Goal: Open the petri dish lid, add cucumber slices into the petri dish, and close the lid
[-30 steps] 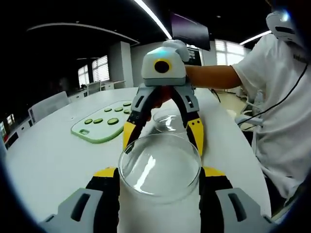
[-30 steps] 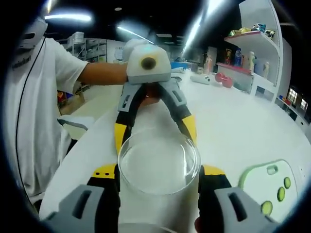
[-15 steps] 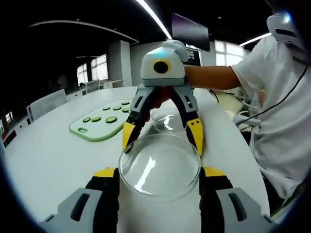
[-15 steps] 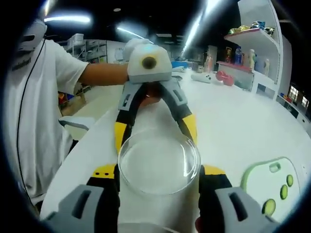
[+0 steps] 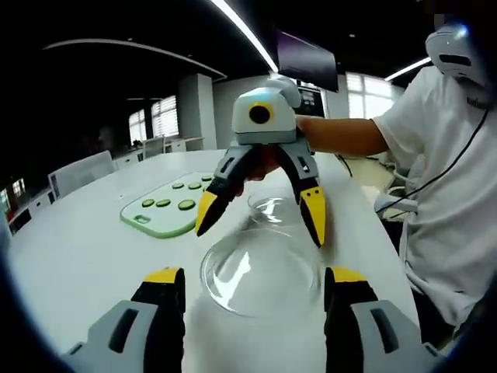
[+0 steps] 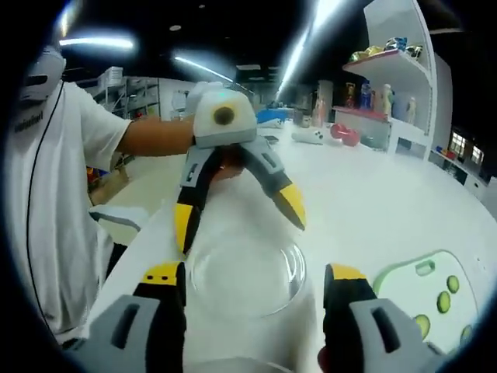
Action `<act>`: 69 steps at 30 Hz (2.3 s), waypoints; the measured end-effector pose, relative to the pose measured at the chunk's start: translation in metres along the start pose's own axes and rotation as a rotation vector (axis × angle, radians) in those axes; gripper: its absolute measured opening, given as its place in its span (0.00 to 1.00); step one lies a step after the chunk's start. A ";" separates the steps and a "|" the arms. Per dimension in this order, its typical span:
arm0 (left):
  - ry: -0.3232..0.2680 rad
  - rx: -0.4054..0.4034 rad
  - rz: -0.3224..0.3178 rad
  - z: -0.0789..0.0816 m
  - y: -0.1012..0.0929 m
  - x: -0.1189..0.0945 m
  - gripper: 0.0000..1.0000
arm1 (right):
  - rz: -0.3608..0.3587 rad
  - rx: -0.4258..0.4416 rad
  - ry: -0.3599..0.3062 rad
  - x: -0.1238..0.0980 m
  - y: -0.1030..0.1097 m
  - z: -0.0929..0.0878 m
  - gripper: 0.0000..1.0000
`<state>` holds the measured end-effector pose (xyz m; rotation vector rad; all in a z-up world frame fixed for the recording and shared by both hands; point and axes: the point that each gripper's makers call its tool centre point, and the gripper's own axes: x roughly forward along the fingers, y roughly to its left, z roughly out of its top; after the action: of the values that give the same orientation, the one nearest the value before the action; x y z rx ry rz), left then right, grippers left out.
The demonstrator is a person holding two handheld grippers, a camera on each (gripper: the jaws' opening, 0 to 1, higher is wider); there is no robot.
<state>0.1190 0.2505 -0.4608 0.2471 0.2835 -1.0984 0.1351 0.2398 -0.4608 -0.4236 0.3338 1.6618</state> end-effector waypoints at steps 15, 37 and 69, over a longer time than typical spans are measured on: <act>-0.168 -0.014 0.295 0.050 0.045 -0.027 0.76 | -0.393 0.000 -0.146 -0.079 -0.038 0.029 0.73; -0.281 -0.017 0.684 0.078 0.073 -0.085 0.78 | -0.925 0.129 -0.356 -0.258 -0.055 0.015 0.73; -0.361 -0.035 0.935 0.075 0.068 -0.141 0.84 | -1.304 0.211 -0.422 -0.426 0.041 -0.053 0.72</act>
<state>0.1279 0.3733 -0.3383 0.1175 -0.1425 -0.1969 0.1438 -0.1652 -0.3131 -0.0540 -0.1066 0.3967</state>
